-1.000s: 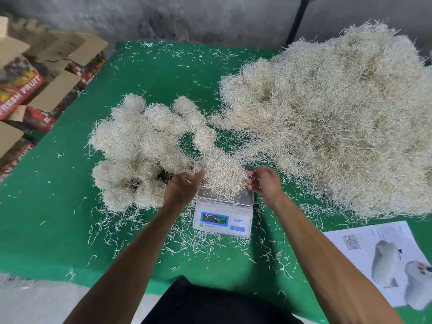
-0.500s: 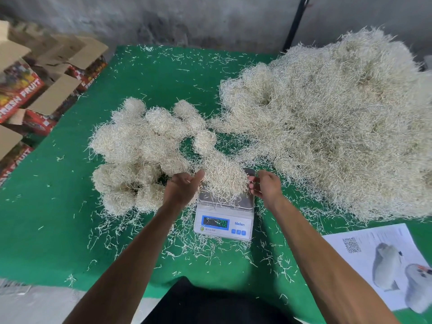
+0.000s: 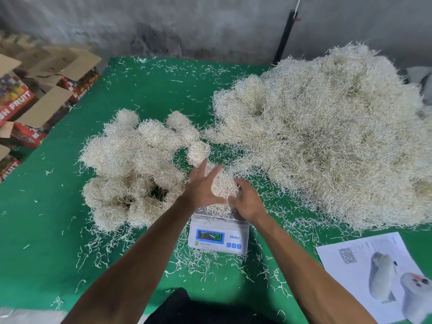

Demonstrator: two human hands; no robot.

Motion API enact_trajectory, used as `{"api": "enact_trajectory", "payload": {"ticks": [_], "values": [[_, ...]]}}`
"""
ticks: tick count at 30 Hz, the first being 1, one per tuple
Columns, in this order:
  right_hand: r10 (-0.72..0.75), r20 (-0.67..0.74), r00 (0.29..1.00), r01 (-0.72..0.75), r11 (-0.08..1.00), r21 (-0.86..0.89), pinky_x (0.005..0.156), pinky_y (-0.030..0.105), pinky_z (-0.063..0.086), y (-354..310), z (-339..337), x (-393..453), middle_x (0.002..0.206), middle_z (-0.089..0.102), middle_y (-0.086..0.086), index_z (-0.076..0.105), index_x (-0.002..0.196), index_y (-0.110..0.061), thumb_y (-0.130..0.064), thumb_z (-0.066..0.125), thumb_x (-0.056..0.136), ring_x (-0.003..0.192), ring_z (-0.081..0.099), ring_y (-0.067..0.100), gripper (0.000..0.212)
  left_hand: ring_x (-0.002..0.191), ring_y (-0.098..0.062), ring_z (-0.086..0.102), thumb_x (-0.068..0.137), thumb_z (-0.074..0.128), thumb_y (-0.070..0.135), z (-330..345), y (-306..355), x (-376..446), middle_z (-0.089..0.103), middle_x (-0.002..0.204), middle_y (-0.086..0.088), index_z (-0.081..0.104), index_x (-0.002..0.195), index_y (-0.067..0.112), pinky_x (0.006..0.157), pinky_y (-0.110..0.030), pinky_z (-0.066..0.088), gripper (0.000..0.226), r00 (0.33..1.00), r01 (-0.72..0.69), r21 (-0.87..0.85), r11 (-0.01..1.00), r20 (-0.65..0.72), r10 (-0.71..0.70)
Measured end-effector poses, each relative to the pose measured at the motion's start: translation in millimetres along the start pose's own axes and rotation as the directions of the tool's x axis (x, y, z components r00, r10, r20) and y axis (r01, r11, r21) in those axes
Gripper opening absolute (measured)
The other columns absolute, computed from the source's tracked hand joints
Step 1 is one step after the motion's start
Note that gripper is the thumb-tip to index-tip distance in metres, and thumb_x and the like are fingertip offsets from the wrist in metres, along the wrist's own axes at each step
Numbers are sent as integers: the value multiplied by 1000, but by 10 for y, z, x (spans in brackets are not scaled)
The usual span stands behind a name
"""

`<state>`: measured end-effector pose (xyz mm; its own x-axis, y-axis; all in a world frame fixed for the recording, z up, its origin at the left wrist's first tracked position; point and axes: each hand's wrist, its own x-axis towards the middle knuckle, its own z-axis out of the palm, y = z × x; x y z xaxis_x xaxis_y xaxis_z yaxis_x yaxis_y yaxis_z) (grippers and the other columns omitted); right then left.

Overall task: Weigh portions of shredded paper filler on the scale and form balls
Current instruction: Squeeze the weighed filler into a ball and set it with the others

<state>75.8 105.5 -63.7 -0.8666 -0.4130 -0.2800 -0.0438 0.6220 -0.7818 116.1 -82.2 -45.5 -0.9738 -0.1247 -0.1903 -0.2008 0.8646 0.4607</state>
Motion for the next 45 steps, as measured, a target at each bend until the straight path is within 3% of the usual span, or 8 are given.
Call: {"api": "enact_trajectory", "payload": {"ticks": [7,17,23,29,31,35,40,45], "values": [[14,-26,1000,-5,946,324,58,29,58,-21,-289,77,88,69,13,67,122,-16,-27,68,100,62,68,18,25,144,-30,29,87,72,36,180,106,78,26,159,2,49,141,29,106,-54,44,60,994,-54,117,992,-92,65],[146,-383,912,147,756,638,81,39,54,33,-1120,380,78,70,-5,70,108,-10,-26,64,103,71,61,14,18,136,-21,37,85,74,43,90,77,102,45,148,-3,53,141,14,109,-39,40,66,957,101,-160,982,-254,-140],[23,85,996,-64,855,515,78,35,63,-84,-745,290,107,73,10,46,145,-29,-60,74,87,87,77,21,71,132,-10,35,86,73,43,71,261,197,44,148,2,50,144,14,107,-30,30,68,959,18,-260,965,-268,-90],[142,382,913,-360,721,592,82,30,61,-58,-744,489,110,66,15,54,90,15,-23,83,84,76,70,18,49,130,-13,41,83,79,29,38,184,118,49,145,-6,56,138,7,111,-29,33,64,956,-90,-250,964,-294,13],[151,264,953,-278,784,556,88,34,58,2,-937,574,100,68,19,59,89,15,-22,79,90,72,64,21,43,127,-22,48,81,80,26,2,92,68,55,138,-12,60,132,4,107,-30,38,60,940,-64,-224,972,-340,-17],[208,-235,949,-116,928,353,55,26,54,96,-1344,665,81,71,12,69,98,-6,-26,66,101,58,63,19,21,124,-24,51,85,75,24,-89,-10,-16,57,133,-11,61,128,5,104,-41,47,49,941,-9,-182,983,-333,-53],[146,-409,901,-72,979,192,75,52,62,126,-1266,767,89,71,18,64,102,-3,-26,56,107,76,68,35,24,123,-24,52,86,74,29,-55,135,8,58,132,-12,59,131,4,102,-43,50,54,953,28,-161,987,-292,-75],[363,-526,769,-108,885,453,55,21,58,345,-1387,748,91,69,8,57,135,0,-23,53,108,72,67,14,35,92,-18,54,83,64,28,-70,-80,-88,64,107,-8,62,104,13,71,-32,54,26,938,218,-150,964,-239,-249]]}}
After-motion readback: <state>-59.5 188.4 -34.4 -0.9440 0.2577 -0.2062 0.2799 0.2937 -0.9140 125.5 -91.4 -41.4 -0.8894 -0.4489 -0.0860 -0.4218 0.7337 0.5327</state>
